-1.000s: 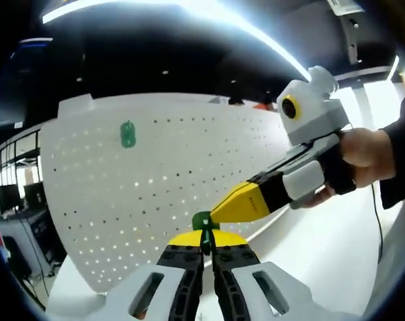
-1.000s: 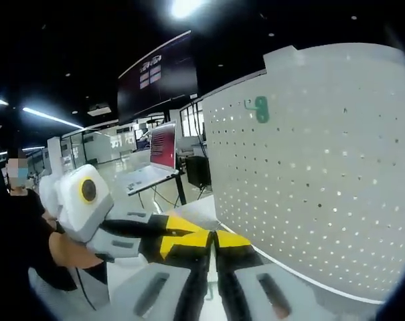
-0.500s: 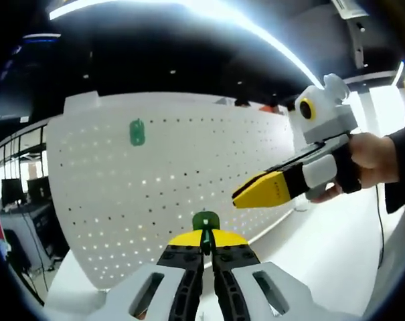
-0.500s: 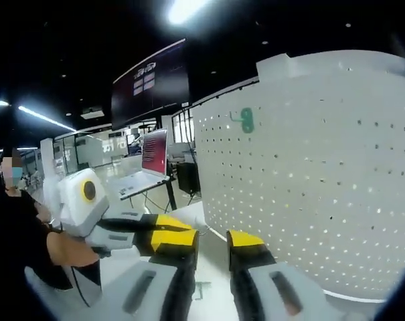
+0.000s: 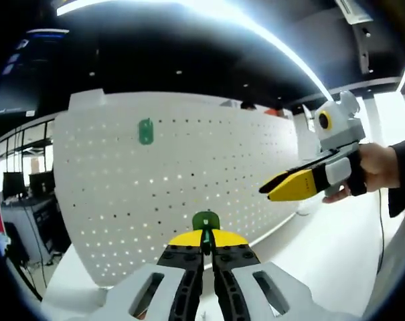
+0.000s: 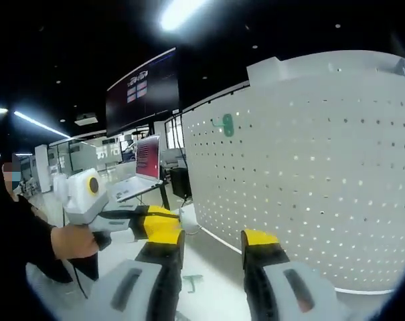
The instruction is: Insert the hook assembly into the mounting plate slot until the hook locks in place.
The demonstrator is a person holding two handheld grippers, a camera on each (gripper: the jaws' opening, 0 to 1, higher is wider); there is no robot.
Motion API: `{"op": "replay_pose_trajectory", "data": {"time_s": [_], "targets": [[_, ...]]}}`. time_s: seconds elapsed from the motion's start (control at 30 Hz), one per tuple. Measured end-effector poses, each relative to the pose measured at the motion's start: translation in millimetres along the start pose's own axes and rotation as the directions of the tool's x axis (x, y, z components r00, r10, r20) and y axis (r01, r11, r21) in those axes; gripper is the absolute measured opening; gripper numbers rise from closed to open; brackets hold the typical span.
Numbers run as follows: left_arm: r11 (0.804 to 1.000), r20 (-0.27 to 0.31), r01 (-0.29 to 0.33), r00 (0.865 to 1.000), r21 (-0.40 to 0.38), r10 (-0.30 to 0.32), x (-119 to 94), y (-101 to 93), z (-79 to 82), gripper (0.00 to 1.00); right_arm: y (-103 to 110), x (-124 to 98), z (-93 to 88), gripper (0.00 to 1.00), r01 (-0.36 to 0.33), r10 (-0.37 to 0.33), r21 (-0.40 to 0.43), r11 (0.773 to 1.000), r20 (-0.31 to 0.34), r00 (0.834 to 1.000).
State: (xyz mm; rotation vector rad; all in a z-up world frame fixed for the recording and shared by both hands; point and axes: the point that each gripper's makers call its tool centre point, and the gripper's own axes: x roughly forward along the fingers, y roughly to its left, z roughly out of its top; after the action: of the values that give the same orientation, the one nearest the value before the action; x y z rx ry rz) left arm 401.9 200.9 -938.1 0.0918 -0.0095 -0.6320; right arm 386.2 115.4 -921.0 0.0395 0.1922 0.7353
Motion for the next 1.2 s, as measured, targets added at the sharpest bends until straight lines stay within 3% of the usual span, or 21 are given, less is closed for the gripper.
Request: {"op": "replay_pose_trajectory", "data": {"time_s": [0.37,0.53,0.83,0.97,1.2], "targets": [[1.000,-0.006,-0.008,1.000,-0.019,0.007,-0.7,3.0,-2.5,0.03,-2.9,-19.2,-1.6,0.37,0.012,-0.012,-0.005,1.000,0.047,0.999],[1.000,-0.009,-0.014,1.000,-0.024,0.014,-2.2,5.3,-3.2,0.03,-0.5,-28.1,-9.8,0.40,0.028,-0.027,-0.058,0.998,0.020,0.999],[0.998,-0.003,-0.042,0.999,-0.047,0.042,-6.1,13.8,1.3,0.03,2.2,-51.3,-3.5,0.44,0.067,-0.064,-0.137,0.988,0.027,0.998],[0.996,0.011,-0.075,0.997,-0.056,0.076,-7.2,23.4,13.0,0.03,-1.0,-62.8,1.0,0.45,0.094,-0.089,-0.159,0.983,0.036,0.995],[0.989,0.050,-0.149,0.988,0.007,0.148,-0.9,53.6,59.9,0.03,-4.3,-74.7,8.5,0.47,0.126,-0.118,-0.166,0.978,0.054,0.992]]}}
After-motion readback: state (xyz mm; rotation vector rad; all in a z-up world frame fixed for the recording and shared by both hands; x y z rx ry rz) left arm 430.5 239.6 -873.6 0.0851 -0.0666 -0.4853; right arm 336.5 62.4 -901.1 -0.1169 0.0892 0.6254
